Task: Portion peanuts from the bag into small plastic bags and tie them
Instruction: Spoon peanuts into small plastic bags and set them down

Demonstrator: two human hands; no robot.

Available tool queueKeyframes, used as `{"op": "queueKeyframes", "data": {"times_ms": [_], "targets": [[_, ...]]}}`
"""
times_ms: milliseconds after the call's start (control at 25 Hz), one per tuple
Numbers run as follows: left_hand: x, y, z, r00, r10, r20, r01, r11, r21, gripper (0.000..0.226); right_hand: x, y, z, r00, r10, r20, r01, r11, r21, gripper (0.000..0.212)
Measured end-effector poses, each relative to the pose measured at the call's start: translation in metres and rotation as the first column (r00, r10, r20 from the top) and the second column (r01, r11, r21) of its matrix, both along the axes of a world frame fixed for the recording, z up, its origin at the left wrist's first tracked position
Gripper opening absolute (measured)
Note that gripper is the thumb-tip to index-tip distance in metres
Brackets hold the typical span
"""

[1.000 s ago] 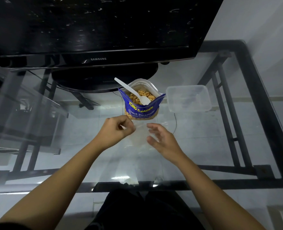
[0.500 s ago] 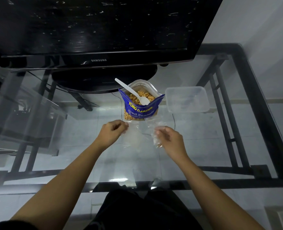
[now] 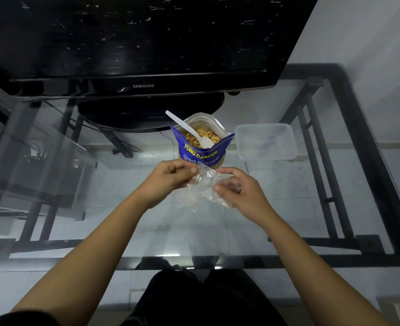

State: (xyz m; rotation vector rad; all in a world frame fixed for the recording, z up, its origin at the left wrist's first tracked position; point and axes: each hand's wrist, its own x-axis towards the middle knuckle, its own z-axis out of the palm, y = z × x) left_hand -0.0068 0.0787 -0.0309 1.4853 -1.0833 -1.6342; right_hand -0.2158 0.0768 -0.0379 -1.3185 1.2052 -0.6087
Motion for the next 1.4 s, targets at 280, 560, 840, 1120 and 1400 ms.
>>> {"op": "queueKeyframes", "data": {"times_ms": [280, 560, 840, 1120, 1400], "targets": [[-0.006, -0.005, 0.017, 0.971, 0.091, -0.222, -0.078, 0.995, 0.067, 0.026, -0.004, -0.01, 0.014, 0.993, -0.045, 0.107, 0.042, 0.999, 0.035, 0.035], [-0.007, -0.006, 0.031, 0.992, 0.074, 0.105, -0.064, 0.993, -0.096, 0.034, -0.01, -0.016, 0.019, 0.987, -0.072, 0.146, 0.056, 0.992, 0.112, 0.053], [-0.011, -0.005, 0.042, 0.937, 0.178, 0.302, -0.082, 0.949, -0.306, 0.052, -0.013, -0.02, 0.017, 0.992, -0.087, -0.086, 0.079, 0.993, -0.089, 0.066], [-0.016, -0.008, 0.049, 0.959, 0.218, 0.182, -0.158, 0.943, -0.294, 0.048, 0.018, -0.023, 0.036, 0.874, -0.003, -0.486, -0.314, 0.76, -0.569, 0.087], [-0.015, -0.013, 0.044, 0.978, 0.191, 0.078, -0.166, 0.952, -0.258, 0.041, 0.022, -0.031, 0.028, 0.95, -0.066, -0.306, -0.164, 0.727, -0.667, 0.053]]}}
